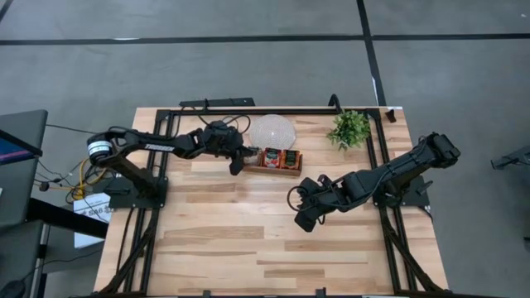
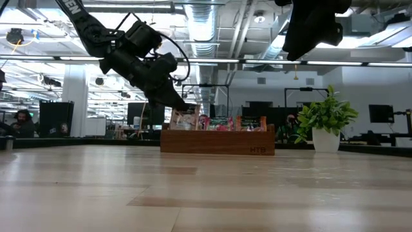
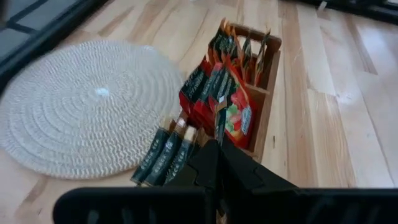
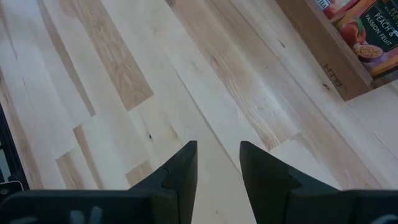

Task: Pick & Place Tea
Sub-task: Put the brown tea bag into the left compartment of the wooden organizer, then return to Home Position

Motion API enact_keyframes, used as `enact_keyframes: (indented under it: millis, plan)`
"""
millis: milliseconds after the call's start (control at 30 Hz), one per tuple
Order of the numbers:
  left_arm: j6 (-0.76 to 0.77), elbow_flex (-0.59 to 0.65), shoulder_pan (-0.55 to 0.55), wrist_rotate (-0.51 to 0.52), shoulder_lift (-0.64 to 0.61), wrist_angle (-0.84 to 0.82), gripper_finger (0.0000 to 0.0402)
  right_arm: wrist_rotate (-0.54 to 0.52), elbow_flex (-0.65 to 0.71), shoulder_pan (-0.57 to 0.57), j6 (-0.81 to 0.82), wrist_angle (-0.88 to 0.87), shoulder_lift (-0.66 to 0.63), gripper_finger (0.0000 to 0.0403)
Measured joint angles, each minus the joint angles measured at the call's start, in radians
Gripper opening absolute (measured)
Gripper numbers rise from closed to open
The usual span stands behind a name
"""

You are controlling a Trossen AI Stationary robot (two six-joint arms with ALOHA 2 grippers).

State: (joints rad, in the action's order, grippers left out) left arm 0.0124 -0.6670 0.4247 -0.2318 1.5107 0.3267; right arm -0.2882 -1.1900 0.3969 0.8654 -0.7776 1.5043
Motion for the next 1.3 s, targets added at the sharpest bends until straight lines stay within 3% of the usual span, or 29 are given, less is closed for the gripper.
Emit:
enact_keyframes:
  millis: [167, 567, 833, 1100, 1300]
  plan:
    - [0.0, 0.0, 0.0, -0.006, 0.021, 0.027, 0.0007, 0.0, 0.0, 0.0, 0.0, 0.0, 0.0, 0.0113]
    - [-0.006, 0.0, 0.001, 0.046, 0.021, 0.034, 0.0076, 0.002, 0.0, 0.0, 0.0, 0.0, 0.0, 0.0113]
    - [-0.015, 0.0, 0.001, 0.069, -0.012, 0.032, 0.0083, 0.002, 0.0, 0.0, 0.0, 0.0, 0.0, 0.0113]
    - [-0.042, 0.0, 0.001, 0.196, -0.145, 0.021, 0.0083, 0.002, 0.0, 0.0, -0.001, 0.0, 0.0, 0.0113]
    - [0.112, 0.0, -0.008, 0.204, -0.362, -0.131, 0.0083, 0.003, 0.0, 0.003, -0.055, 0.003, 0.0, 0.0113]
